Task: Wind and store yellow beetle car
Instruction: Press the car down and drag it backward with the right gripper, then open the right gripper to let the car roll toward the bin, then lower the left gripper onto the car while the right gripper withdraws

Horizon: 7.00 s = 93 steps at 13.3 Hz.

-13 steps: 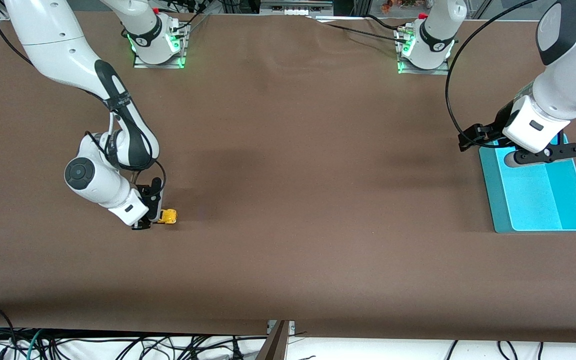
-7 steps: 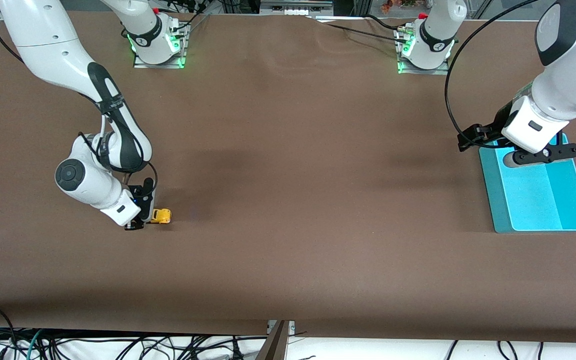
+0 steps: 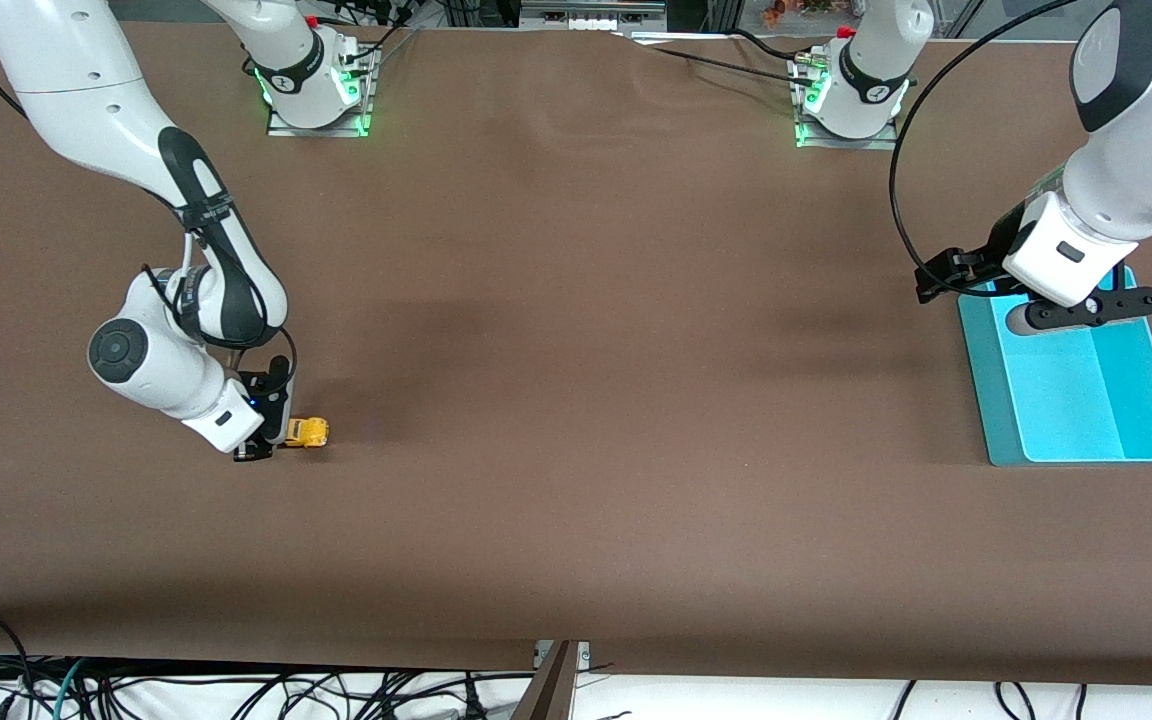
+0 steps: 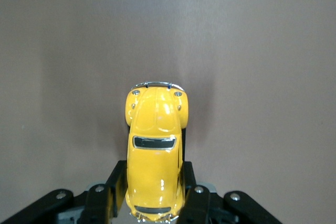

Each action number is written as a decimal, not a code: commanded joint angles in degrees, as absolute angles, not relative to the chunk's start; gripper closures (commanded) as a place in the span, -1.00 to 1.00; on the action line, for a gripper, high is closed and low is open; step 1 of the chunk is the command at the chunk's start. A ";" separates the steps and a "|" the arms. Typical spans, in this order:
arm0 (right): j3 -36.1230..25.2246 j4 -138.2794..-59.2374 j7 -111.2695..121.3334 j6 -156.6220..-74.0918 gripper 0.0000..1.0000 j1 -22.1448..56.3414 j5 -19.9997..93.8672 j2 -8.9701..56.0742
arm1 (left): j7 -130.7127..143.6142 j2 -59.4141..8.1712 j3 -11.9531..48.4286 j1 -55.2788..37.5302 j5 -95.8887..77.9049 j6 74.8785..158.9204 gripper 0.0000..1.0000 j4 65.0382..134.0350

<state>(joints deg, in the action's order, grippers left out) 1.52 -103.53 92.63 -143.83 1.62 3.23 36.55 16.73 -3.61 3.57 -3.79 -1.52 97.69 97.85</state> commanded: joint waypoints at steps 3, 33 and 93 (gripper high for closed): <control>2.20 -104.68 94.48 -144.76 0.08 -0.08 4.04 36.65 | 17.67 -4.31 3.60 -4.22 -0.35 97.21 -1.00 96.42; 2.29 -104.15 105.56 -143.96 0.08 -6.50 10.63 37.79 | 17.67 -4.31 3.52 -4.22 -0.35 97.21 -1.00 96.42; 0.62 -84.20 5.45 -89.56 -1.00 4.57 -3.60 7.82 | -86.75 -39.38 3.25 4.31 6.59 132.72 0.86 95.28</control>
